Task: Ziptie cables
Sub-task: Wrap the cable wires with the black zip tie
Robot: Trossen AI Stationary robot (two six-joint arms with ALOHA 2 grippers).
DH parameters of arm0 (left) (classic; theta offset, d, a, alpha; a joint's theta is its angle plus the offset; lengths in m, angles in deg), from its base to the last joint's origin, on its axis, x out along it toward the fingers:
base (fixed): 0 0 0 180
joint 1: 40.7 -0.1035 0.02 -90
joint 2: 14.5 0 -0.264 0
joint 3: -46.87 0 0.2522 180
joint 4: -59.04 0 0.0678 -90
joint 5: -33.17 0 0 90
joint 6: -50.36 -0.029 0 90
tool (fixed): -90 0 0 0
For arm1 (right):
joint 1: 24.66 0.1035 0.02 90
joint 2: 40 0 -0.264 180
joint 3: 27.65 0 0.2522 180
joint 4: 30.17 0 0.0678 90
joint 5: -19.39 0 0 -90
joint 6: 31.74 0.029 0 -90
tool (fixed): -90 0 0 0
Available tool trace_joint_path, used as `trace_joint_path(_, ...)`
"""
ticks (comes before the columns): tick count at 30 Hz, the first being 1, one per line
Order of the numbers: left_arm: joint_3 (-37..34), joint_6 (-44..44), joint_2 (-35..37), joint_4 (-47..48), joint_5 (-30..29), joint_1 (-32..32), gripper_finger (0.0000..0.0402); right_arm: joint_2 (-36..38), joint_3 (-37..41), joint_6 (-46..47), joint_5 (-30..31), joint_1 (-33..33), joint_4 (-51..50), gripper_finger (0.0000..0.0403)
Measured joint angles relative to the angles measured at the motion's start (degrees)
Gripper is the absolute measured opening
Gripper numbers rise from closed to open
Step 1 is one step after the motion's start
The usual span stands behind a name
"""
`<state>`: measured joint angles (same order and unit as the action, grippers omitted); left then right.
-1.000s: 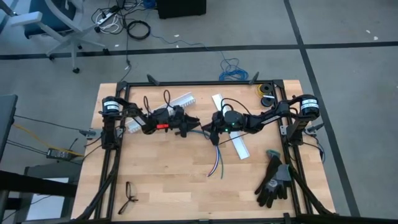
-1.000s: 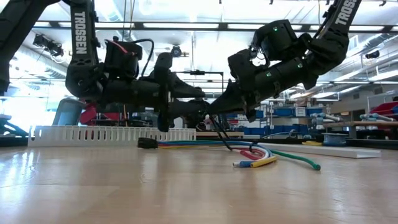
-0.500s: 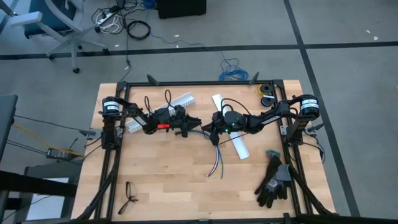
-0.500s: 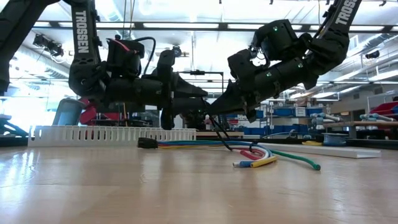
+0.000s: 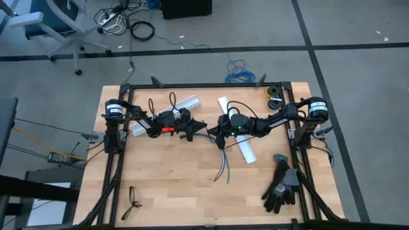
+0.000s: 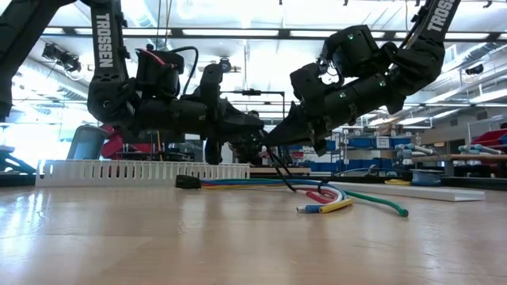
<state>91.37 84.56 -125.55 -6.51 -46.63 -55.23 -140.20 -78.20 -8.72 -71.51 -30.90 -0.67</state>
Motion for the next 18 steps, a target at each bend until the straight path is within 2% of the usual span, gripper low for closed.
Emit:
trace_joint_path(10, 0.12, -0.97, 0.0, -0.78, 0.04, 0.04, 0.0001, 0.04, -0.07, -0.28, 0.03, 0.0, -4.96, 0.0)
trace_joint_path(18, 2.13, -0.95, 0.0, -0.6, 0.61, 0.0, 0.0001, 0.04, -0.02, -0.66, 0.01, 0.0, -2.25, 0.0)
